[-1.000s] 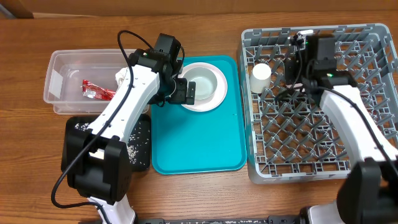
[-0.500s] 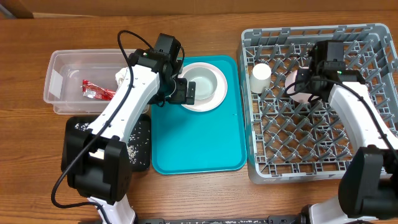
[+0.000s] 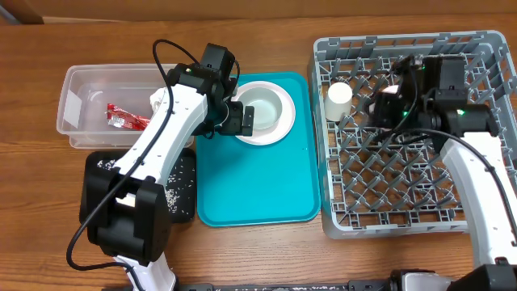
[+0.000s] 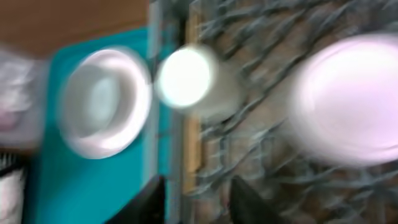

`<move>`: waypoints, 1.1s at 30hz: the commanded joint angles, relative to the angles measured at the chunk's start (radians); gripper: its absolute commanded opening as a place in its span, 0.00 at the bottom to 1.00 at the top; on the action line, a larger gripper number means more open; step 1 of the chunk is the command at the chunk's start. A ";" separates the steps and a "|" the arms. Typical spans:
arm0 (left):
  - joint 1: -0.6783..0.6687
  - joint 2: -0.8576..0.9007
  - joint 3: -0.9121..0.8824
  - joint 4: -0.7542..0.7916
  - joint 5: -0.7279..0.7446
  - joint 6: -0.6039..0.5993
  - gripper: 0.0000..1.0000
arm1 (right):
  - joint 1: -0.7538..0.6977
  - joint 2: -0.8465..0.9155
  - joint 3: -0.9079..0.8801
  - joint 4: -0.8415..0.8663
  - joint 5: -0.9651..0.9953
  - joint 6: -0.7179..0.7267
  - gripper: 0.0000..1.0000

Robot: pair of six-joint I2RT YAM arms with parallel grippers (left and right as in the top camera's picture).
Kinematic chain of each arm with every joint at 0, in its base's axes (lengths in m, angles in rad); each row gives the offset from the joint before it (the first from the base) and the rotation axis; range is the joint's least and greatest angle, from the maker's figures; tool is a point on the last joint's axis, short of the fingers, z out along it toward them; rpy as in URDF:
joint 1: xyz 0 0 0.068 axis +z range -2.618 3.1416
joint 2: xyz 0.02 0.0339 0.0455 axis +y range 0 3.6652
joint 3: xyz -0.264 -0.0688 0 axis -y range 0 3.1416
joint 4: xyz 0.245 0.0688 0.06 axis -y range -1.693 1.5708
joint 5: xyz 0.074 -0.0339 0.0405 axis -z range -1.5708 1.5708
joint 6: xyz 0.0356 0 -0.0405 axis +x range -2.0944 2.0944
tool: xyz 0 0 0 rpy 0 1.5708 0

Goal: Sort waste into correct bins and load items into the dishwasher

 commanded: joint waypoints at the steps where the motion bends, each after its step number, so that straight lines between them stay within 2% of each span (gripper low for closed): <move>1: -0.006 -0.010 0.020 0.000 -0.014 0.012 1.00 | 0.041 -0.003 0.004 -0.059 -0.189 0.016 0.44; 4: -0.006 -0.010 0.020 0.000 -0.014 0.011 1.00 | 0.090 -0.002 0.004 -0.097 -0.182 0.016 0.47; 11: -0.006 -0.010 0.020 0.049 -0.010 0.000 1.00 | 0.195 -0.002 0.004 -0.065 -0.143 0.019 0.49; 16: 0.006 -0.010 0.049 0.042 0.125 -0.006 1.00 | 0.232 0.000 0.004 -0.014 -0.187 0.043 0.53; 17: 0.019 -0.010 0.078 0.022 0.147 -0.002 1.00 | 0.236 0.001 0.004 -0.011 -0.223 0.053 0.58; 19: 0.060 -0.010 0.166 -0.041 0.147 -0.003 1.00 | 0.243 0.006 0.004 0.006 -0.300 0.060 0.98; 20: 0.087 -0.010 0.222 -0.076 0.148 -0.003 1.00 | 0.246 0.011 0.004 0.020 -0.323 0.061 1.00; 24: 0.225 -0.010 0.476 -0.205 0.153 -0.027 1.00 | 0.281 0.024 0.004 0.080 -0.342 0.061 1.00; 27: 0.326 -0.010 0.626 -0.269 0.193 -0.034 1.00 | 0.323 0.034 0.004 0.152 -0.339 0.064 0.94; 33: 0.463 -0.010 0.714 -0.320 0.219 -0.034 1.00 | 0.452 0.081 0.004 0.362 -0.110 0.217 0.84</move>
